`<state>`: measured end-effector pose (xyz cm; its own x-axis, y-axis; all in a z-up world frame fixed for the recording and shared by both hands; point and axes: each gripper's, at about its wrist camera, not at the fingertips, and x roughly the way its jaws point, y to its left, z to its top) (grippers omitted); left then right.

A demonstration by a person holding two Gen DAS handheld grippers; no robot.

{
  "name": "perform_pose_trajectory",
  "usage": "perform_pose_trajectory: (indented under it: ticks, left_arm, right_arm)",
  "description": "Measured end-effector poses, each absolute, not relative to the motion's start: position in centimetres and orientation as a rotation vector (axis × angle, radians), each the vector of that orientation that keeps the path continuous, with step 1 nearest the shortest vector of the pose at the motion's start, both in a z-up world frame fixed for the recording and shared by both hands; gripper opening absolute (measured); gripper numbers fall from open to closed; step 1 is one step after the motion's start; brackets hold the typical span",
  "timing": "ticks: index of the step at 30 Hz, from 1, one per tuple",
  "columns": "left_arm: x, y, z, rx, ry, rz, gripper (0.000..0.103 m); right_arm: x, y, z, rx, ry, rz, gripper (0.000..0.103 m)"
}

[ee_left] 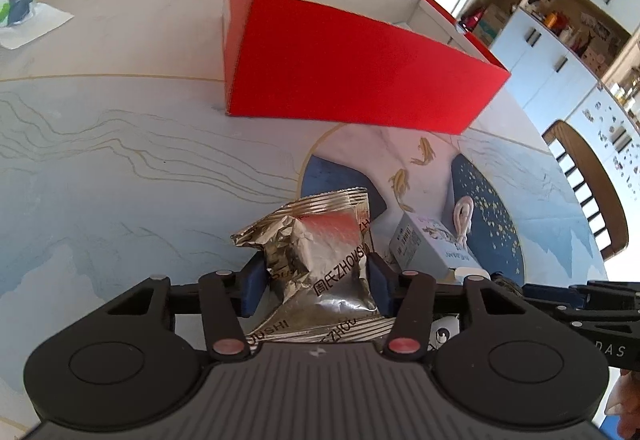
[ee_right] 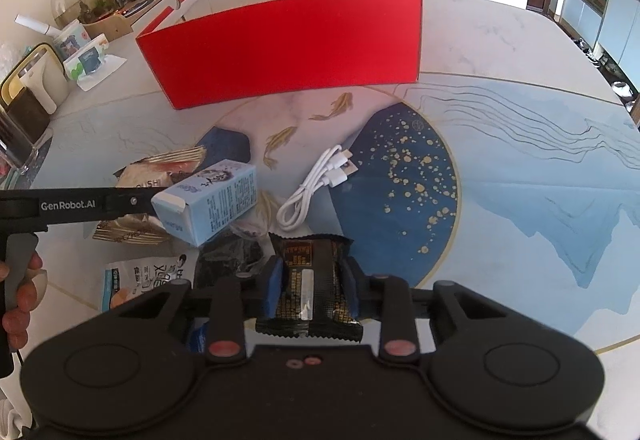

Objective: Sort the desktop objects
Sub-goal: 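Lift the silver bag and chocolate bar and carry them over the red box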

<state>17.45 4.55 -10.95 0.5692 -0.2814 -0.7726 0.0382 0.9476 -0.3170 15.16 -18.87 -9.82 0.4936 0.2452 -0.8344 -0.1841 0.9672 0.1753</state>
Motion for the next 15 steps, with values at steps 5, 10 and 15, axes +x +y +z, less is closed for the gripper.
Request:
perform_pose_trajectory:
  ticks: [5, 10, 15]
  left_arm:
    - [17.4, 5.0, -10.5, -0.293, 0.942, -0.185, 0.051]
    - [17.3, 5.2, -9.9, -0.304, 0.931, -0.187, 0.051]
    - [17.1, 5.1, -9.0, -0.303, 0.918, -0.199, 0.051]
  right_arm:
    - [15.2, -19.1, -9.2, 0.075, 1.010, 0.262, 0.029]
    - [15.2, -19.4, -8.6, 0.090, 0.999, 0.263, 0.029]
    - [15.4, -19.7, -7.7, 0.100, 0.981, 0.265, 0.029]
